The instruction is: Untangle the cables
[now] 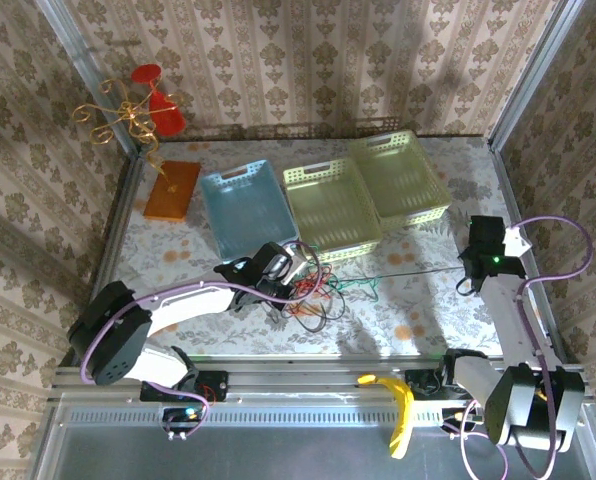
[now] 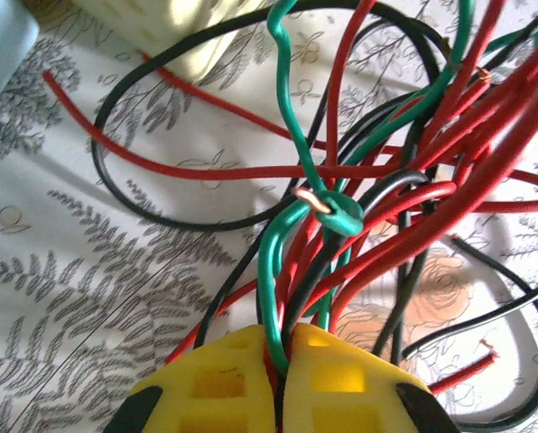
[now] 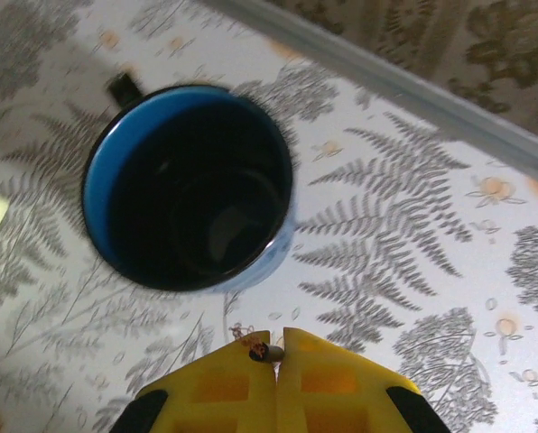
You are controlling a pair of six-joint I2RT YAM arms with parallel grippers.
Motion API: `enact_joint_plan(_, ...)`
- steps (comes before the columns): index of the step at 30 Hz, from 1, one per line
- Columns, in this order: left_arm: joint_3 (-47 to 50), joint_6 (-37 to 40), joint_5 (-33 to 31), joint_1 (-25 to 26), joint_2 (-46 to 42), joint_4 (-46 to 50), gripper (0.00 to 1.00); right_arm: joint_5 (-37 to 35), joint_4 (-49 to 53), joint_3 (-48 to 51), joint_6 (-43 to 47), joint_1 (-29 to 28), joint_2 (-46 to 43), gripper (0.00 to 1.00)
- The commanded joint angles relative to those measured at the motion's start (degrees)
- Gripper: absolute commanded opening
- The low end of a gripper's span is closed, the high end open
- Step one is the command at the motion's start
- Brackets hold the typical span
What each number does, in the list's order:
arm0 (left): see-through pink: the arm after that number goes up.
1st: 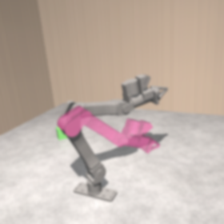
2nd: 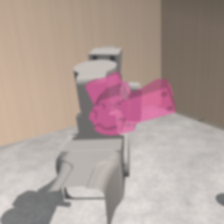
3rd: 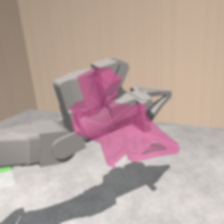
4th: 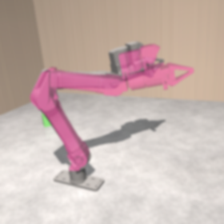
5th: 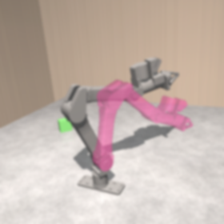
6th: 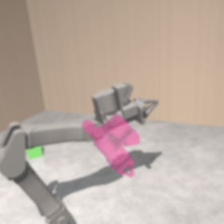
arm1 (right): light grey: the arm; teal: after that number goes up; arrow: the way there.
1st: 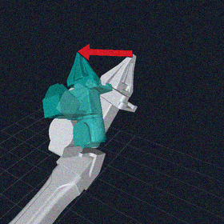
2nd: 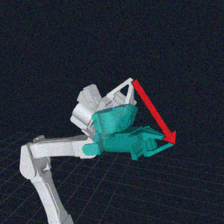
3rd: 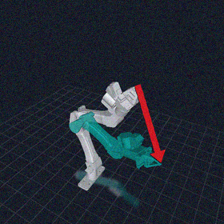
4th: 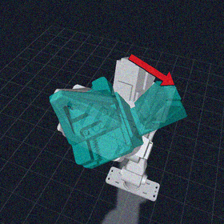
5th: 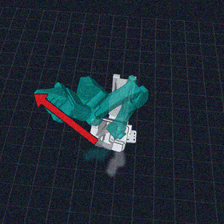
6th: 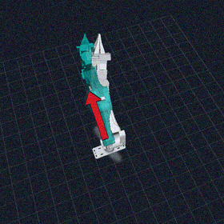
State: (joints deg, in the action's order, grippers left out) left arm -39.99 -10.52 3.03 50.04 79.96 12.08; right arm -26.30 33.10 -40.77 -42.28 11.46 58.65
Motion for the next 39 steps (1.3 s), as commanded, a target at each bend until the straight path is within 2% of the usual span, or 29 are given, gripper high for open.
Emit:
enact_joint_plan(1, 1.64, -2.32, -4.13, -2.14, -2.47, 6.98, 0.0, -7.62, 1.77, -2.02, -2.1, 3.05, -1.07, 0.0)
enact_joint_plan(6, 3.05, -3.78, -4.27, -4.07, -4.59, 7.42, 0.0, -7.73, 2.93, -3.95, -2.32, 7.25, -1.87, 0.0)
enact_joint_plan(10, 2.77, -5.35, -8.8, -4.54, -3.83, 9.41, 0.0, -7.15, 5.03, -7.21, -3.05, 11.29, -2.42, 0.0)
enact_joint_plan(15, 2.41, -6.26, -10.0, -4.61, -1.85, 10.28, 0.0, -1.61, 2.67, -11.32, -2.2, 16.7, -4.36, 0.0)
enact_joint_plan(18, 2.63, -6.44, -9.84, -4.6, -1.45, 9.71, 0.0, 0.84, 4.98, -14.72, -2.61, 17.65, -2.94, 0.0)
enact_joint_plan(20, 2.72, -6.52, -10.07, -4.6, -1.02, 9.55, 0.0, 3.86, 2.53, -12.67, -1.11, 17.6, -4.25, 0.0)
enact_joint_plan(25, 2.02, -7.4, -11.87, -4.65, 0.27, 10.33, 0.0, 3.72, 3.67, -10.27, -4.13, 17.09, -6.86, 0.0)
enact_joint_plan(28, 2.08, -7.06, -11.23, -4.58, 0.15, 9.58, 0.0, 4.94, 3.61, -8.52, -5.36, 11.16, -7.53, 0.0)
enact_joint_plan(30, 2.26, -6.89, -10.6, -4.56, -0.05, 8.49, 0.0, 1.09, 4.62, -7.45, -5.35, 2.06, -8.16, 0.0)
enact_joint_plan(33, 2.07, -6.53, -10.22, -4.49, 0.04, 7.59, 0.0, -10.15, 7.6, -6.86, -5.85, -13.55, -9.35, 0.0)
enact_joint_plan(36, 1.67, -6.32, -9.94, -4.45, 0.83, 7.37, 0.0, -16.55, 8.53, -8.23, -6.39, -26.0, -10.05, 0.0)
enact_joint_plan(37, 1.58, -6.18, -9.75, -4.48, 1.19, 7.2, 0.0, -17.89, 7.57, -9.15, -5.04, -29.31, -9.91, 0.0)
enact_joint_plan(39, 1.15, -6.02, -9.49, -4.45, 2.11, 6.92, 0.0, -19.7, 0.88, -11.36, 3.42, -36.7, -9.87, 0.0)
